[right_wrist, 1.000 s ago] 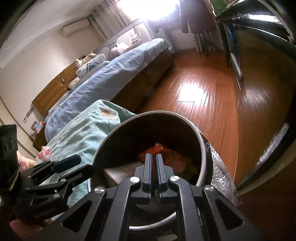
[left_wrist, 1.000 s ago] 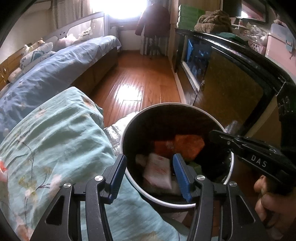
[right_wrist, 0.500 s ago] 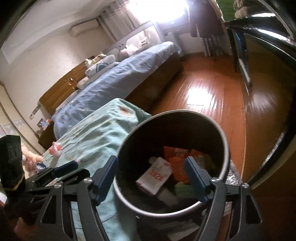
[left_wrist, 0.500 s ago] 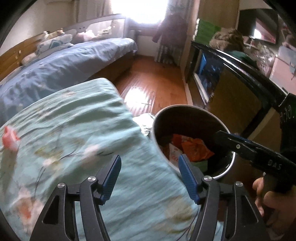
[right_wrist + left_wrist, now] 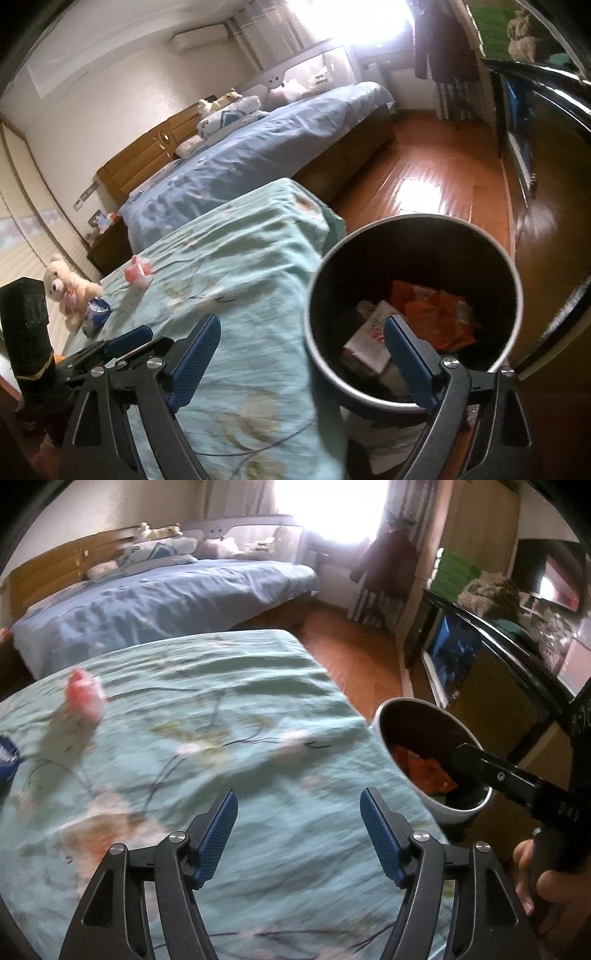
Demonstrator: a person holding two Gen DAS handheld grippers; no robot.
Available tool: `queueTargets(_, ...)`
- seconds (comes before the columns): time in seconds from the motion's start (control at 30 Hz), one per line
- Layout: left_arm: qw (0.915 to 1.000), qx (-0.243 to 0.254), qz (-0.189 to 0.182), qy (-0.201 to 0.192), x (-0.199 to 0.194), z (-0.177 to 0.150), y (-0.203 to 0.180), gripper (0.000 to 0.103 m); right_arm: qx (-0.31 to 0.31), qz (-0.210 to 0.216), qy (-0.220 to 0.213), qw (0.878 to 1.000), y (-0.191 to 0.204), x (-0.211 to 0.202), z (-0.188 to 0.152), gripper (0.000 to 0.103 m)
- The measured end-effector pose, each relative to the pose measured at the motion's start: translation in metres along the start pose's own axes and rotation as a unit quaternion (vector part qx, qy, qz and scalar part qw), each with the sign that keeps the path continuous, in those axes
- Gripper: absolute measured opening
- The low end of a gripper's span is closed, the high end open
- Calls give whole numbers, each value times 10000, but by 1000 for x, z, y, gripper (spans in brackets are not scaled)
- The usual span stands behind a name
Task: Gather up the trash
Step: 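Move both open tools back over the bottle and red bag on the bed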
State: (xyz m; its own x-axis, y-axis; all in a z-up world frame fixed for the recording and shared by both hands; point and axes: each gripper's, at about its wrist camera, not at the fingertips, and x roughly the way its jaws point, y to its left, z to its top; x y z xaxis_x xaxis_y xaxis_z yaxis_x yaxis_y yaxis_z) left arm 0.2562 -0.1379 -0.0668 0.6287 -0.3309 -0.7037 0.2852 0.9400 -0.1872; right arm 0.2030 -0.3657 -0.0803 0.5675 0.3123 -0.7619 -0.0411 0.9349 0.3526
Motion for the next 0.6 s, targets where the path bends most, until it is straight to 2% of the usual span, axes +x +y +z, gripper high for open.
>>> queueTargets(0.6,9966,-566,590,-136,-46,-26,78,69,-645,639,329,9953,83,37,-14,94)
